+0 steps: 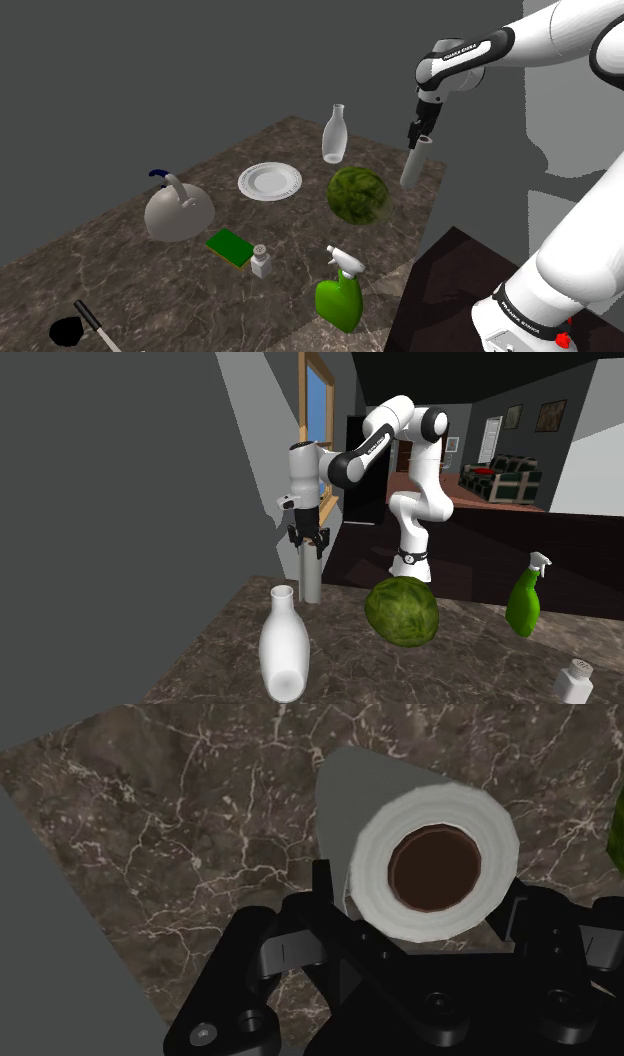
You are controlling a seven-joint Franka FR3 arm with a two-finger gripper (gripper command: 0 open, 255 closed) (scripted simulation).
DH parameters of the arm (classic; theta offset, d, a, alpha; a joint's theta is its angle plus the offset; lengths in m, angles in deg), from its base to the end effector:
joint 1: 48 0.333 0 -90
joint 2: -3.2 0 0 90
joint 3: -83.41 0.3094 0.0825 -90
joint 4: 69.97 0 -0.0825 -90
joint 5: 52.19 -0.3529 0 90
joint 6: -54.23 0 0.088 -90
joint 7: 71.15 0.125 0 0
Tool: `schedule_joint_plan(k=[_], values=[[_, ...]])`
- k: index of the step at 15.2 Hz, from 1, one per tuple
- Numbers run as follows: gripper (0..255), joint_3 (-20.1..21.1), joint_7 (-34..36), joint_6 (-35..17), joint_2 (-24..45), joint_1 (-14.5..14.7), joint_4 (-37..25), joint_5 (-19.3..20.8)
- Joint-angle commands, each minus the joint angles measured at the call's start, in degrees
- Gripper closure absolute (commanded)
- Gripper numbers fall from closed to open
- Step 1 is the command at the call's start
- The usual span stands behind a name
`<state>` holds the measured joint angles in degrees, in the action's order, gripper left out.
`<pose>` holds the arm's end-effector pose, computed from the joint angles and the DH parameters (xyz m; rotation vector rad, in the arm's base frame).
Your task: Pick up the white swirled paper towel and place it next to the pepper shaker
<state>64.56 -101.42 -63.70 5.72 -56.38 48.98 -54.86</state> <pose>0.4644 -0.2342 0.3956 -3.0891 -0.0462 0.0607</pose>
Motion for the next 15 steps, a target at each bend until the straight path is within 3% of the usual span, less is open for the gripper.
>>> schedule_joint_plan(k=[1, 15], values=[[255, 0.0, 0.0, 0.0, 0.0, 0.0, 0.0, 0.0], [255, 0.1, 1.0, 8.9, -3.0, 0.2, -6.1, 1.2]])
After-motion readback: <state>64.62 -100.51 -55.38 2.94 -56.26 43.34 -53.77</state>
